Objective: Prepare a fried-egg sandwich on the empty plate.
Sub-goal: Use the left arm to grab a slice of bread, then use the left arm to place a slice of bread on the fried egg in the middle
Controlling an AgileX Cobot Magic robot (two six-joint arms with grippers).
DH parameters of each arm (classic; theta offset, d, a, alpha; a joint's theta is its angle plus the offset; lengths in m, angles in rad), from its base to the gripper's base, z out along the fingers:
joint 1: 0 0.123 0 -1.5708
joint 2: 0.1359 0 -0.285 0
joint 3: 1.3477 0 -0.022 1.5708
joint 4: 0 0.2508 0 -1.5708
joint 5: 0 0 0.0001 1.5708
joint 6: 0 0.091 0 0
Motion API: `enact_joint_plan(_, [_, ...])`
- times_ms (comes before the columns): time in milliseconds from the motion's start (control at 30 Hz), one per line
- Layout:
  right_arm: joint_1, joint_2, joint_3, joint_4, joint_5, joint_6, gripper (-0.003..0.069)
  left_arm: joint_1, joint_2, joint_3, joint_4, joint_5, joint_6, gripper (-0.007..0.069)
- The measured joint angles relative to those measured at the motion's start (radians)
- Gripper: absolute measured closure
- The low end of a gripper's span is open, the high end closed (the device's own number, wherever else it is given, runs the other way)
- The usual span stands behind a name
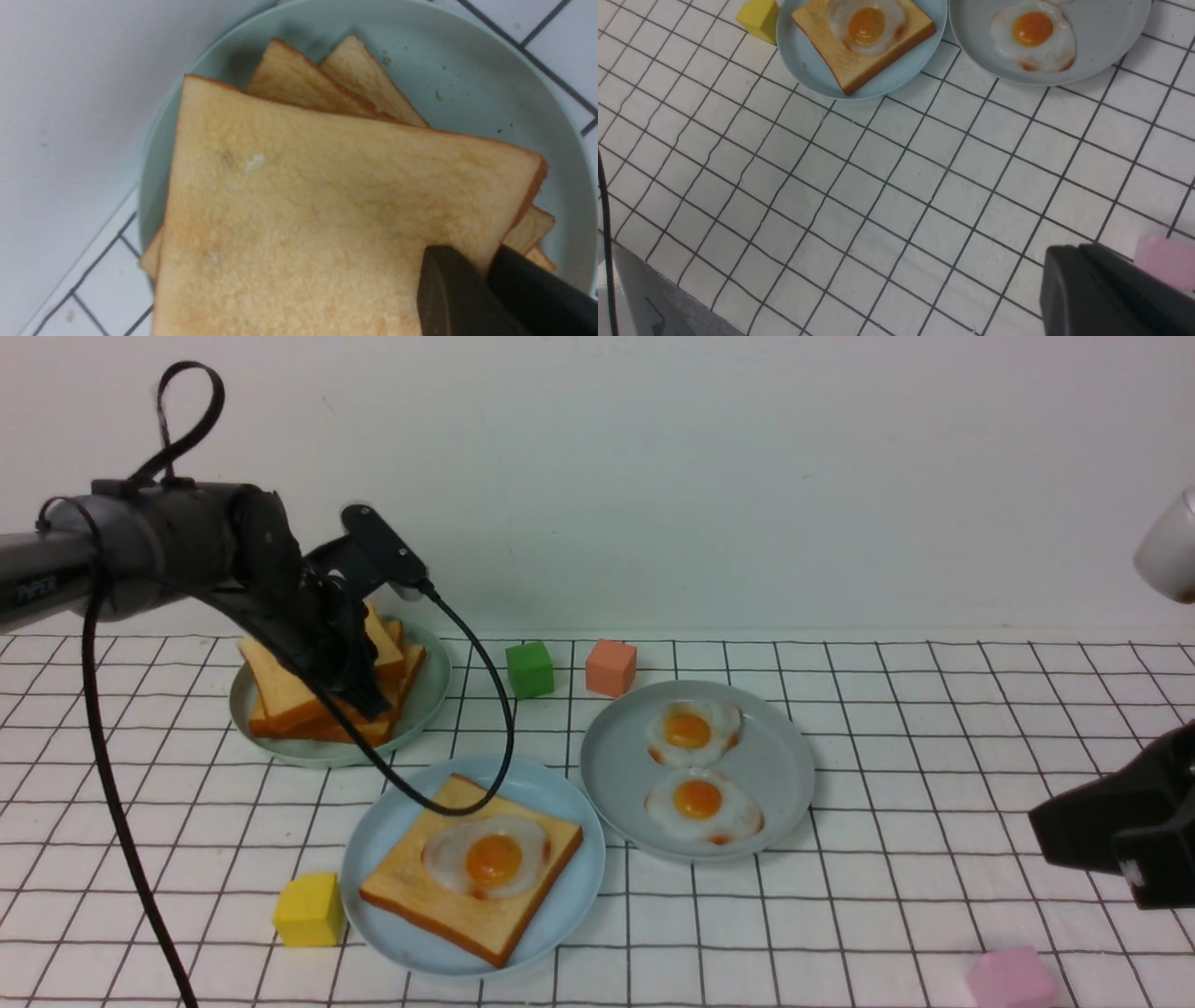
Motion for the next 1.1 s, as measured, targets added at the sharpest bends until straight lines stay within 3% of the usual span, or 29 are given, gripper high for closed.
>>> enact_joint_plan(167, [0.000,0.000,0.000,0.000,0.002,0.000,0.0614,-0.002,-0.097,0.000,-0.015,0.058,-0.066,0.0582])
enact_joint_plan(333, [0.000,-0.008,0.000,0.000,0.014,0.000,0.0610,-0.065,-0.204,0.044,0.013,0.164,-0.262,0.0582])
enact_joint_plan(367, [0.000,-0.016,0.000,0.000,0.020,-0.006,0.0610,-0.122,-0.254,0.081,0.046,0.185,-0.393,0.0582])
enact_joint_plan(433, [0.000,-0.022,0.000,-0.004,0.026,-0.006,0.0610,-0.185,-0.283,0.114,0.082,0.204,-0.496,0.0582])
enact_joint_plan(567, [0.000,-0.049,0.000,-0.019,0.032,-0.007,0.0608,-0.392,-0.315,0.170,0.208,0.316,-0.884,0.0582])
enact_joint_plan(633, [0.000,-0.057,0.000,-0.020,0.035,-0.007,0.0608,-0.452,-0.300,0.175,0.260,0.333,-0.953,0.0582])
enact_joint_plan(800, [0.000,-0.061,0.000,-0.022,0.044,-0.007,0.0603,-0.553,-0.221,0.176,0.433,0.278,-1.079,0.0582])
enact_joint_plan(1100, [0.000,-0.061,0.000,-0.021,0.055,-0.008,0.0595,-0.562,-0.126,0.176,0.457,0.263,-1.130,0.0582])
